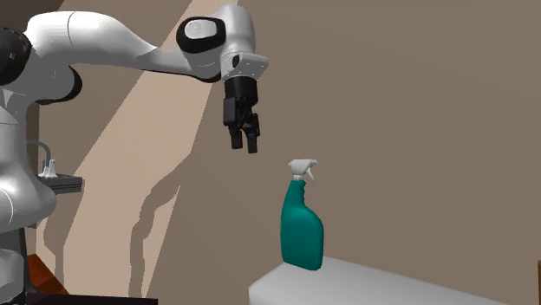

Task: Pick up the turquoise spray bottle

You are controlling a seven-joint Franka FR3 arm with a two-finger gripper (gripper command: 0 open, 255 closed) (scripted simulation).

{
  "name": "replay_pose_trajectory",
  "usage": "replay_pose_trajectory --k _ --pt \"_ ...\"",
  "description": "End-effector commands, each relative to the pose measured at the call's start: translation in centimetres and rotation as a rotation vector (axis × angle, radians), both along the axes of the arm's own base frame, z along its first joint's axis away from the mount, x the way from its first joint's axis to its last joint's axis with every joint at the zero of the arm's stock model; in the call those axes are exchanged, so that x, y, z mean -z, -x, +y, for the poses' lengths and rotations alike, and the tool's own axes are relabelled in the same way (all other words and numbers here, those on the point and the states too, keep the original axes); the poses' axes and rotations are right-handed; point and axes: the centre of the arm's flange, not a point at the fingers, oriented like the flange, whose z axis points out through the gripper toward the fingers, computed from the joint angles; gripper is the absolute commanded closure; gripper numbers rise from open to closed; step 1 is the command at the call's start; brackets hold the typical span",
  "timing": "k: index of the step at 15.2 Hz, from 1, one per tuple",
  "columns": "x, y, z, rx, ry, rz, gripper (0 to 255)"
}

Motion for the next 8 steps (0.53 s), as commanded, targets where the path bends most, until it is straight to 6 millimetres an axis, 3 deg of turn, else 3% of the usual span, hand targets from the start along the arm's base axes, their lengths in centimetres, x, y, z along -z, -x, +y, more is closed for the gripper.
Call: replay_pose_trajectory --k 1,7,8 --pt "0.4 -2.5 1.2 0.012 0.002 0.010 0" --pt "1.5 -10.3 3.8 0.046 0.010 0.040 0" --pt "2.1 -10.3 3.8 0.046 0.010 0.040 0"
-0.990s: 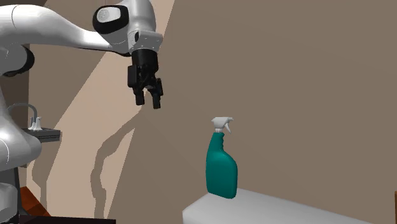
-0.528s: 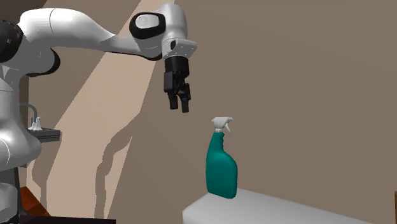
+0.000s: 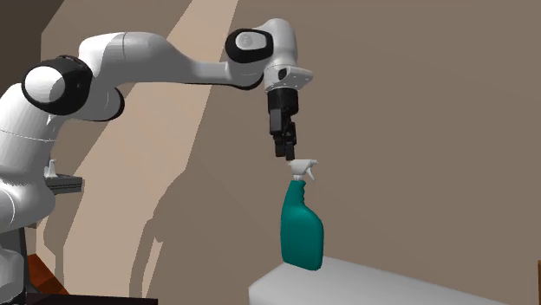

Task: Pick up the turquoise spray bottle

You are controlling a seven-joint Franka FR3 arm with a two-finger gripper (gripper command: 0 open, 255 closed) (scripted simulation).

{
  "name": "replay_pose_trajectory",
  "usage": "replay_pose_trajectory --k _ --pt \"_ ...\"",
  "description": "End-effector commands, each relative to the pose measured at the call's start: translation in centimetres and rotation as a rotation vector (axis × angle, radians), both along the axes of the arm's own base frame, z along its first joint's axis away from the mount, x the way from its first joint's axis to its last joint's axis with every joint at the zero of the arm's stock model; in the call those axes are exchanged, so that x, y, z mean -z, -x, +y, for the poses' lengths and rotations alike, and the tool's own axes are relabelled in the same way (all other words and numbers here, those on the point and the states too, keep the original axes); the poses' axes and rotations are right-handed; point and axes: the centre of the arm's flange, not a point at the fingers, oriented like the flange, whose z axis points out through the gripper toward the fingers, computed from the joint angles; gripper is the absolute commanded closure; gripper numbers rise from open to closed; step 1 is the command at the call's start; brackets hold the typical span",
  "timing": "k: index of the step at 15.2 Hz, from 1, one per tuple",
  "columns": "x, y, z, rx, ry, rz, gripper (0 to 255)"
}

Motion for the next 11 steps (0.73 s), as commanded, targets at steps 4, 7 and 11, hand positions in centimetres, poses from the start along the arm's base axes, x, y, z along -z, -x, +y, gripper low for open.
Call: replay_pose_trajectory --k 4,7,11 --pt "2.5 -0.6 0.3 0.004 0.000 0.002 0" --pt "3.8 -0.6 0.3 0.004 0.000 0.002 0" --pt "3.9 -0.7 0.3 0.004 0.000 0.002 255"
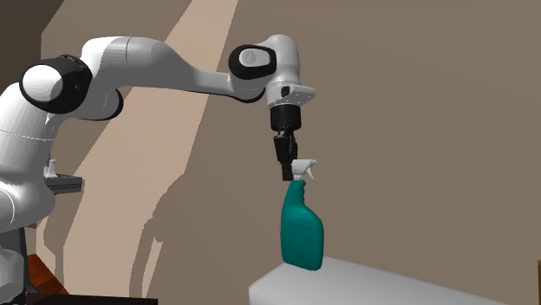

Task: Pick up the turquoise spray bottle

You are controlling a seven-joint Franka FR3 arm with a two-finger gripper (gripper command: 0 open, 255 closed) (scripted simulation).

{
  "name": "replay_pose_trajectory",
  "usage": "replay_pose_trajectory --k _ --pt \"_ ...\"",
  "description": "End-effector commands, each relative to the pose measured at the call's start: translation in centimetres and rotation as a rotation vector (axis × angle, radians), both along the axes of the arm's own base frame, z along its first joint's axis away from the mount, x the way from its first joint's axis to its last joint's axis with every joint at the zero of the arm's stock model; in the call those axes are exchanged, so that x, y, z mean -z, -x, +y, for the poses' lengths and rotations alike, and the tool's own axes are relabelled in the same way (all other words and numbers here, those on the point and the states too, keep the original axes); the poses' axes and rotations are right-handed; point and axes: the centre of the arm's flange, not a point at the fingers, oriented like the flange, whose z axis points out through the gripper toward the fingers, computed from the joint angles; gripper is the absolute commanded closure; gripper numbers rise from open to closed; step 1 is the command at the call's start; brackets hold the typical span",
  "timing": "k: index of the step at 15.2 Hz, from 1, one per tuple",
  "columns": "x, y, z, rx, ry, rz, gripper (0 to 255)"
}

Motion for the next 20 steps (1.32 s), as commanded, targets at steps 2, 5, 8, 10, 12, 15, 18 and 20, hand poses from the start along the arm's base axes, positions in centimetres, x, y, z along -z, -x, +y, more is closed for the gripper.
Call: replay_pose_trajectory --k 2,5,8,10,12,15,18,20 --pt "0.0 0.0 0.0 0.000 0.000 0.000 255" --pt "0.0 0.0 0.0 0.000 0.000 0.000 255" --pt "-0.5 0.1 0.0 0.000 0.000 0.000 255" --pt "-1.6 0.1 0.0 0.000 0.000 0.000 255" --pt "-2.6 0.1 0.0 0.000 0.000 0.000 255" --pt "-4.2 0.1 0.0 0.000 0.000 0.000 255" --pt "-5.8 0.1 0.0 0.000 0.000 0.000 255" --pt "-6.9 0.1 0.0 0.000 0.000 0.000 255"
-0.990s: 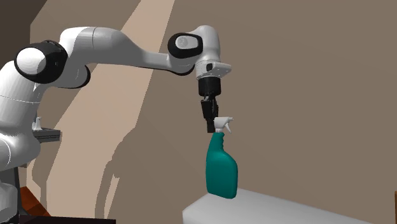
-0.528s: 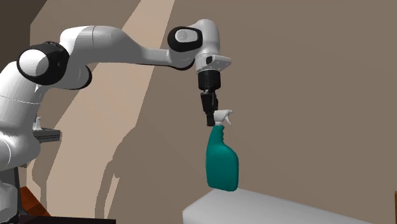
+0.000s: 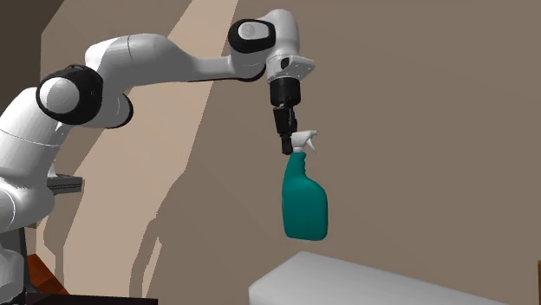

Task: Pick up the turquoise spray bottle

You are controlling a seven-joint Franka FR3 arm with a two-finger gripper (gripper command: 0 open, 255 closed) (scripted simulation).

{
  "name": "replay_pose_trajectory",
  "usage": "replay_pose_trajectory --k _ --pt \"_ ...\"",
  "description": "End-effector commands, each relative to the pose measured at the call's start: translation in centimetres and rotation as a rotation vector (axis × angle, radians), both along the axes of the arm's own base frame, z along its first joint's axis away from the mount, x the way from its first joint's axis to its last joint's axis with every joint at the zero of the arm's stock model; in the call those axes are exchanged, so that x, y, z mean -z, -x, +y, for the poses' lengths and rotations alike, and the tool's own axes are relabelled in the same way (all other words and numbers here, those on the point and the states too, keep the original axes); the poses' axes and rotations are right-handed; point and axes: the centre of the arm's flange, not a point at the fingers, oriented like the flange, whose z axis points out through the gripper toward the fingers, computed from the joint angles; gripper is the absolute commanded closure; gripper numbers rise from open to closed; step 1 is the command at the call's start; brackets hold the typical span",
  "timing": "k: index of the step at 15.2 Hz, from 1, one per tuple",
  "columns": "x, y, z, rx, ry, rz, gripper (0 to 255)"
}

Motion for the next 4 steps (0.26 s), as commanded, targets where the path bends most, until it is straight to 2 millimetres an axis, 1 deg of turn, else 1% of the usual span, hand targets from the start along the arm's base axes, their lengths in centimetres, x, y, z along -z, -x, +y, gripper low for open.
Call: replay_pose_trajectory --k 1,2,4 --pt "-1.03 -0.01 0.00 0.000 0.000 0.000 255" --pt "-1.55 -0.01 0.00 0.000 0.000 0.000 255" --pt "-1.63 0.00 0.00 0.000 0.000 0.000 255"
